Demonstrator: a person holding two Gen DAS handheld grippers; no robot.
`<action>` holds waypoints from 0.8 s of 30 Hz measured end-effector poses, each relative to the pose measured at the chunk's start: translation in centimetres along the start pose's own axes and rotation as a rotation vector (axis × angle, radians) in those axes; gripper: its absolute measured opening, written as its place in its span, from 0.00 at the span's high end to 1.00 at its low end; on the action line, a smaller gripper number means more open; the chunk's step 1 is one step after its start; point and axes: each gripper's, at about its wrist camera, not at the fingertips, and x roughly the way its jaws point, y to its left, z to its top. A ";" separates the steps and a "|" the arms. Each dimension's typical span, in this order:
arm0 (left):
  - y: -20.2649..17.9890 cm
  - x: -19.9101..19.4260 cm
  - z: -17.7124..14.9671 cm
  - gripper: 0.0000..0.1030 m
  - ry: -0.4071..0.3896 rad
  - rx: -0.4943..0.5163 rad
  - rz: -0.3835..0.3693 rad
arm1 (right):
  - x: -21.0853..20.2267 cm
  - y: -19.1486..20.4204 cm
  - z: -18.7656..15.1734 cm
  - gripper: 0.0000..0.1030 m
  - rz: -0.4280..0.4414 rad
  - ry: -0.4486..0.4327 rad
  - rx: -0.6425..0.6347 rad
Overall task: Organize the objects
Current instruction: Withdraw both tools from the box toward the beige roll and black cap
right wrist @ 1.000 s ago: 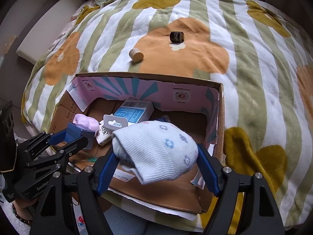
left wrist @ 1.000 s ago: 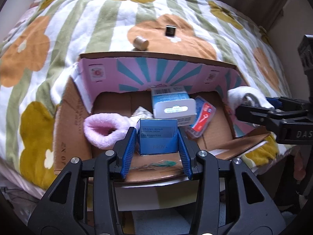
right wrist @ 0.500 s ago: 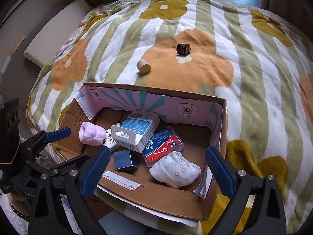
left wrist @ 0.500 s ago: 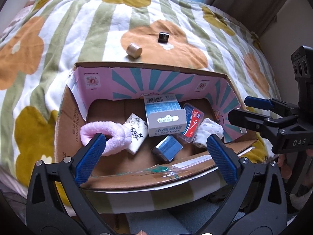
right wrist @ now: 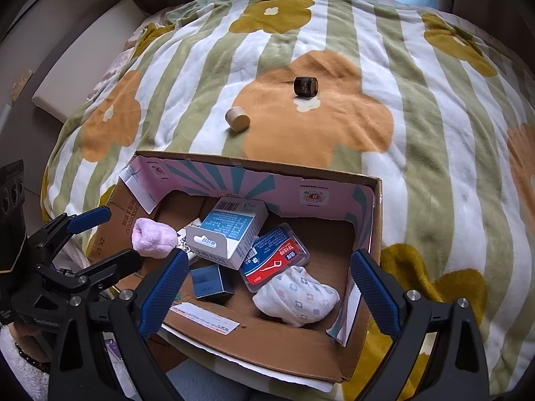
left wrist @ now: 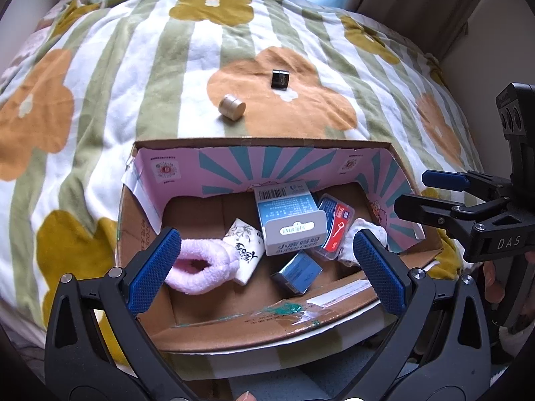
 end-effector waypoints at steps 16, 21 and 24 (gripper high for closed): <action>2.3 -1.7 7.3 0.00 -0.095 0.140 0.044 | -1.6 -1.0 5.2 0.06 -0.068 -0.068 0.064; 3.0 -1.6 10.6 0.00 -0.134 0.254 0.075 | -1.8 -0.7 8.4 0.06 -0.056 -0.113 0.033; 3.5 -1.4 12.8 0.00 -0.153 0.312 0.040 | -1.8 -0.4 10.5 0.06 -0.062 -0.143 -0.009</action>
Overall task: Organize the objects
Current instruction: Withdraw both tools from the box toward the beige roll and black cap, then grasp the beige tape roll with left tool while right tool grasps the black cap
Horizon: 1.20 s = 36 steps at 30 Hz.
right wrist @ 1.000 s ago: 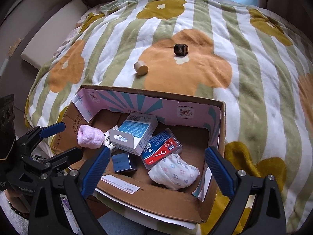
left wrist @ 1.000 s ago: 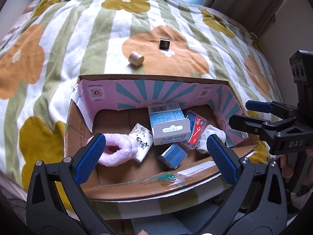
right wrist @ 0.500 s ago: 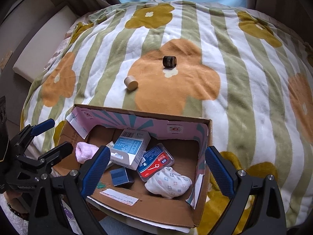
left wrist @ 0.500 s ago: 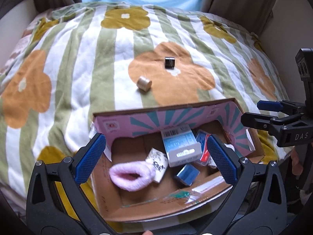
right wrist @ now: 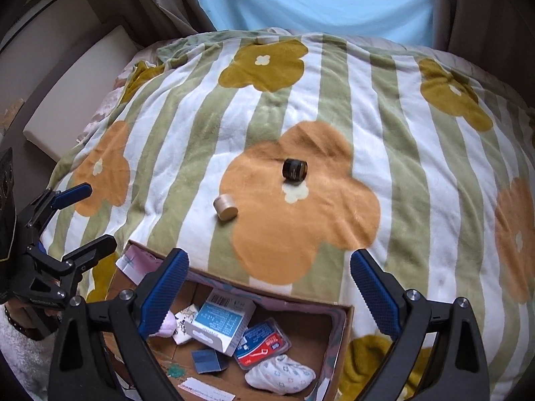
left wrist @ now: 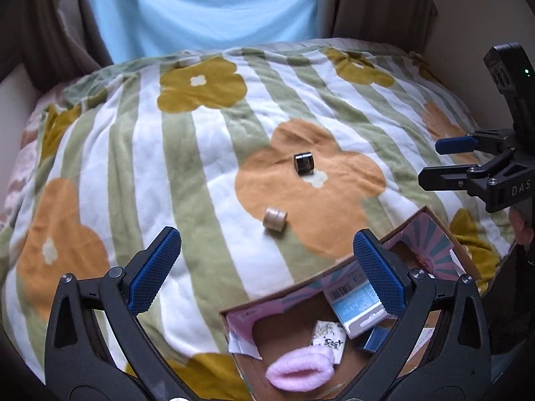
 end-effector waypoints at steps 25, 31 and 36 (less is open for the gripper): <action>1.5 18.0 1.2 0.21 0.214 0.390 -0.333 | 15.4 -2.2 9.0 0.06 0.031 0.131 -0.197; 1.1 20.2 -0.5 0.27 0.246 0.430 -0.375 | 18.7 -3.3 9.3 0.07 0.010 0.159 -0.165; 1.2 21.2 -1.0 0.33 0.244 0.409 -0.399 | 20.9 -4.2 9.5 0.15 0.007 0.179 -0.122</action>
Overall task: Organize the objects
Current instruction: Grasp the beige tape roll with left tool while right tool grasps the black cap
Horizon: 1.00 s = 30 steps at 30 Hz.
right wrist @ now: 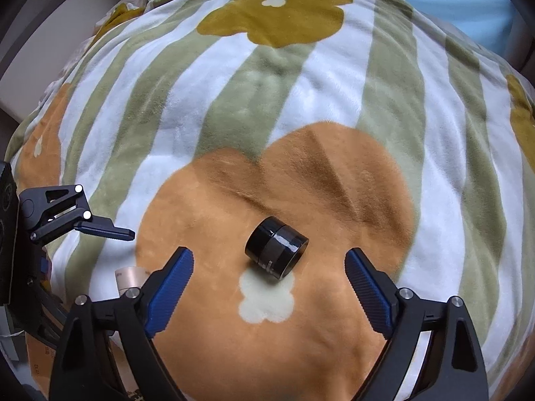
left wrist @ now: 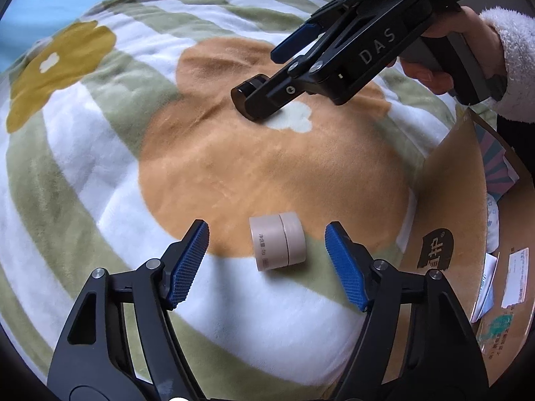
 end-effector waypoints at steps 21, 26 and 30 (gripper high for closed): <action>-0.2 0.4 -0.3 0.63 -0.020 0.015 -0.052 | 1.9 -1.0 -0.3 0.45 -0.010 0.015 0.067; -0.6 0.7 -0.3 0.68 0.002 0.023 -0.052 | 1.7 -1.5 -0.5 0.56 -0.017 0.011 0.078; -0.6 0.7 -0.2 0.74 0.005 0.018 -0.055 | 1.4 -1.9 -0.6 0.60 -0.012 0.008 0.089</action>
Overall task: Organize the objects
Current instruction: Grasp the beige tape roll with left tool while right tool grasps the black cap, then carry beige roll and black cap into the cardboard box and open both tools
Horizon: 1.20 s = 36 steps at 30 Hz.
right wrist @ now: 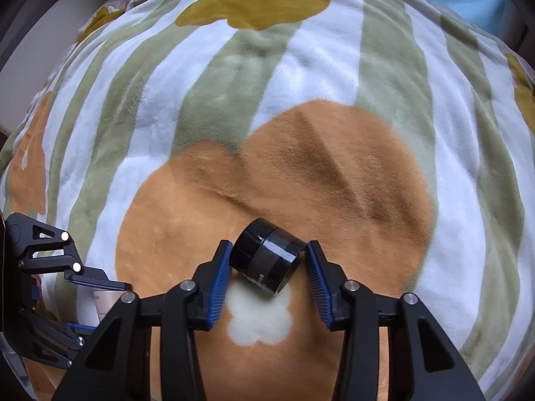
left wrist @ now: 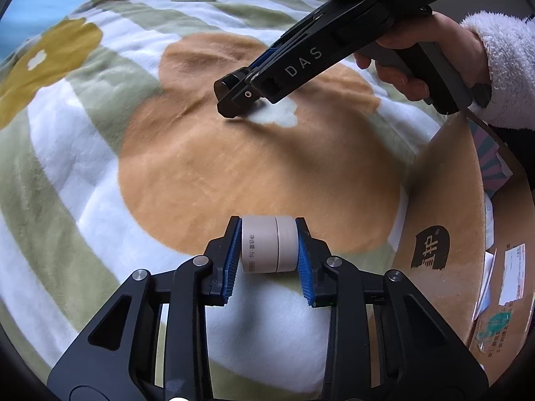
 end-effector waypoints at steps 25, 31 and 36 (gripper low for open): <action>-0.1 -5.9 2.0 0.75 -0.088 -0.060 0.040 | -5.5 2.1 0.7 0.60 0.000 -0.086 -0.024; -1.6 -10.0 2.5 0.75 -0.145 -0.090 0.088 | -10.4 3.7 -0.3 0.60 0.008 -0.141 -0.051; -3.7 -13.5 2.0 0.75 -0.188 -0.128 0.130 | -14.2 5.2 -1.9 0.60 0.023 -0.173 -0.068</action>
